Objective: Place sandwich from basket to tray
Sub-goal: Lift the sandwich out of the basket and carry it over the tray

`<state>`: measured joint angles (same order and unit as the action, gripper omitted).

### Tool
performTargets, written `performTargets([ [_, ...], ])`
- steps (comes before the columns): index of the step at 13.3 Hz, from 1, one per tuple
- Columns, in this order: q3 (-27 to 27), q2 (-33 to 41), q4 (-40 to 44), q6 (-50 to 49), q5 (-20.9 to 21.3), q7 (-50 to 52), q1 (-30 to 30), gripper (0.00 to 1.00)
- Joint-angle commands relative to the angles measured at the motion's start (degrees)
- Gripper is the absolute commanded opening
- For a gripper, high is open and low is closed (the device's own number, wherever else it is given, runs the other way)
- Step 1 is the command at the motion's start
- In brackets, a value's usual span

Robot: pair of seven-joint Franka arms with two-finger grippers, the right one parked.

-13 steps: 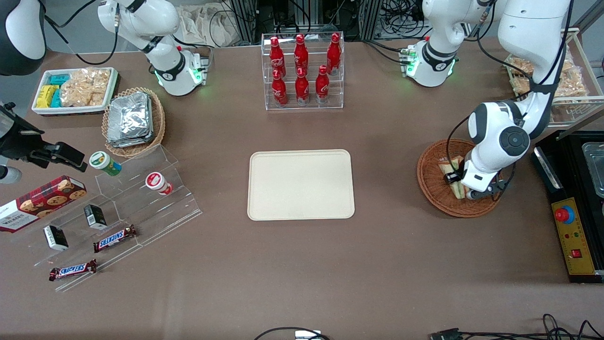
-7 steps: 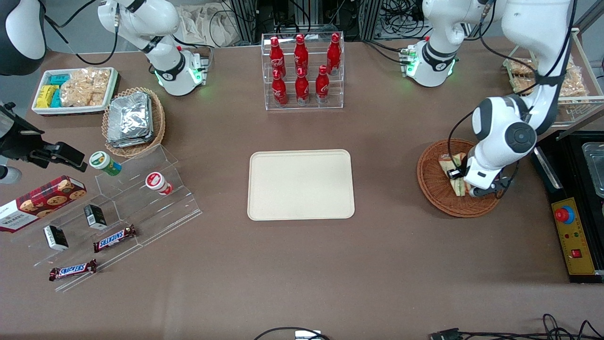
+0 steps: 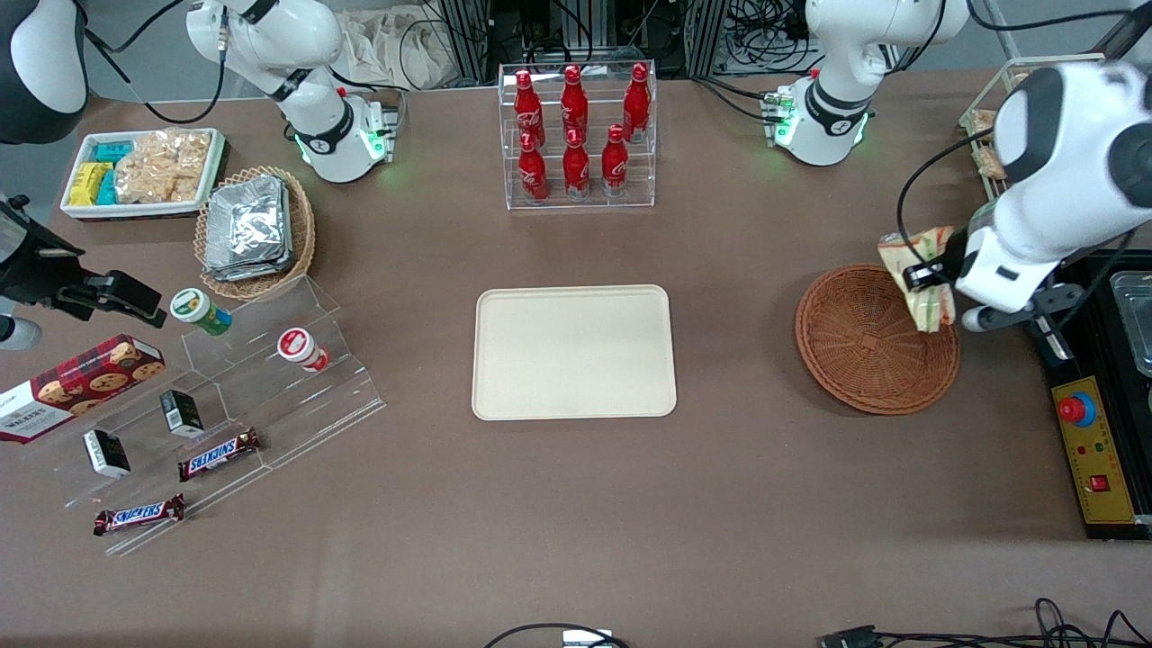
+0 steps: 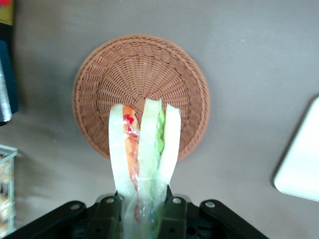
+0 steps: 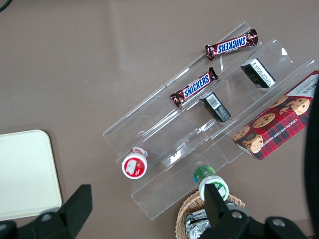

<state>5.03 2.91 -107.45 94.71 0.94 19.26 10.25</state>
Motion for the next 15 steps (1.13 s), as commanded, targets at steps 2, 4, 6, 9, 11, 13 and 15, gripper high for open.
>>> performTargets([
  [2, -3.61, -5.18, 16.0, -11.01, -0.42, 0.69, 0.65, 0.27],
  [4, -8.25, -7.47, 21.2, -14.19, -0.77, 6.45, 0.74, 0.27],
  [6, -16.5, -10.71, 24.37, -14.2, -1.91, 14.36, 0.74, 0.3],
  [9, -28.9, -20.81, 33.5, -14.2, 0.19, 27.28, 0.83, 0.31],
  [11, -34.01, -25.31, 35.72, -13.24, 1.86, 30.04, 0.83, 0.34],
  [13, -35.52, -27.25, 33.9, -9.39, 4.23, 29.7, 1.27, 0.34],
  [15, -35.88, -27.43, 25.84, 0.33, 5.47, 29.69, 1.35, 0.34],
])
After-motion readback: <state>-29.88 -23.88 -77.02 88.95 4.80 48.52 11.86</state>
